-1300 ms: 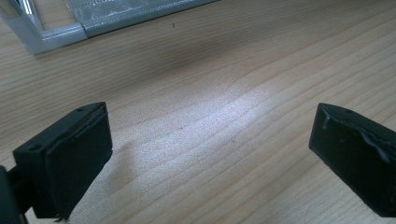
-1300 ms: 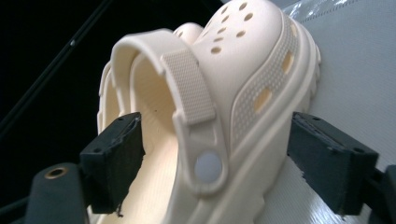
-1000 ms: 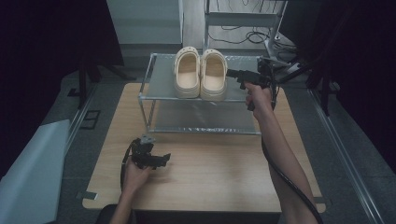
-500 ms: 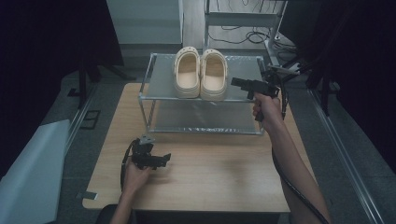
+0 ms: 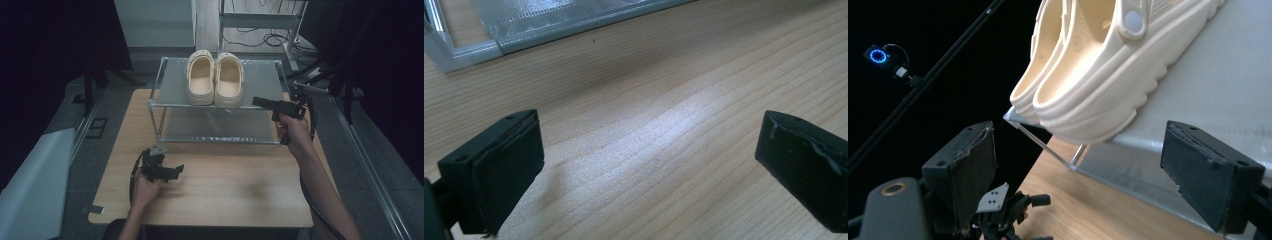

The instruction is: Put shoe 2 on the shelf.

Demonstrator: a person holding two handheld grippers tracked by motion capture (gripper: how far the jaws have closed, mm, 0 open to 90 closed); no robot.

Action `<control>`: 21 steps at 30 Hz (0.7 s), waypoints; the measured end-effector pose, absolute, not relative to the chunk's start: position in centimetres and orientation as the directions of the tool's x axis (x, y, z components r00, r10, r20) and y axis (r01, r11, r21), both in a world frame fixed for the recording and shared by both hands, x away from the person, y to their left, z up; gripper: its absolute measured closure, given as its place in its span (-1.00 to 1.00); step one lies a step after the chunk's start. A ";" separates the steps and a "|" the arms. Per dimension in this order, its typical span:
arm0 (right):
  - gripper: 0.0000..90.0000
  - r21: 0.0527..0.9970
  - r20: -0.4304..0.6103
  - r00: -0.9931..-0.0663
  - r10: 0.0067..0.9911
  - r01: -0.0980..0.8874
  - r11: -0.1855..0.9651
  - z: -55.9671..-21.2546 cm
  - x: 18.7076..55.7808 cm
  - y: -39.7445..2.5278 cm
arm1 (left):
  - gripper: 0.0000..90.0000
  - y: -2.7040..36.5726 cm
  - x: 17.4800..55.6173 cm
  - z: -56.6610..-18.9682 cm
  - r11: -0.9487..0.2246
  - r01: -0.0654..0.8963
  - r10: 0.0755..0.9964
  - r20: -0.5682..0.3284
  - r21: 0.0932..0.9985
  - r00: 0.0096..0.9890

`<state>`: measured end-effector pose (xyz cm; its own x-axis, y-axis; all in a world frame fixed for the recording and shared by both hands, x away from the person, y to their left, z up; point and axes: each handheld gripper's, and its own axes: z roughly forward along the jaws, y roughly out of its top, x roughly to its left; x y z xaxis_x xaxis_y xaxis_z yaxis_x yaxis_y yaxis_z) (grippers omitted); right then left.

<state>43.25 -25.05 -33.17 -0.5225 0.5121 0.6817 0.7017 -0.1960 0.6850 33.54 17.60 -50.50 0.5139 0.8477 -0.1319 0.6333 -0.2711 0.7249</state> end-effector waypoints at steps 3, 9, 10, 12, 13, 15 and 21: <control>-0.67 0.682 0.685 -0.524 0.505 0.705 -0.193 -33.5 42.5 -25.4 | -1.00 17.6 33.5 -50.5 -0.266 0.625 0.845 -0.134 0.734 0.517; -0.67 0.686 0.675 -0.533 0.510 0.707 -0.170 -34.5 41.3 -26.1 | -1.00 17.6 33.5 -50.5 -0.258 0.620 0.841 -0.144 0.741 0.522; -0.67 0.689 0.669 -0.536 0.516 0.707 -0.160 -34.9 40.9 -26.3 | -1.00 17.6 33.5 -50.5 -0.261 0.619 0.838 -0.144 0.741 0.526; -0.67 0.690 0.668 -0.537 0.516 0.707 -0.156 -35.3 40.6 -26.4 | -1.00 17.6 33.5 -50.5 -0.263 0.617 0.837 -0.143 0.742 0.529; -0.67 0.691 0.667 -0.539 0.515 0.706 -0.155 -35.5 40.4 -26.5 | -1.00 17.6 33.5 -50.5 -0.266 0.613 0.836 -0.139 0.744 0.531; -0.67 0.691 0.665 -0.540 0.517 0.707 -0.150 -35.9 40.0 -26.7 | -1.00 17.6 33.4 -50.5 -0.270 0.607 0.833 -0.135 0.748 0.537; -0.67 0.702 0.641 -0.547 0.538 0.702 -0.122 -37.3 38.7 -27.0 | -1.00 17.7 33.1 -50.5 -0.265 0.605 0.831 -0.141 0.751 0.539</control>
<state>38.74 -26.99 -37.29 -0.5475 0.5385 0.6406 0.7017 -0.1216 0.7020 33.09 17.66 -50.47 0.5388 0.8306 -0.1407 0.6046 -0.2650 0.7512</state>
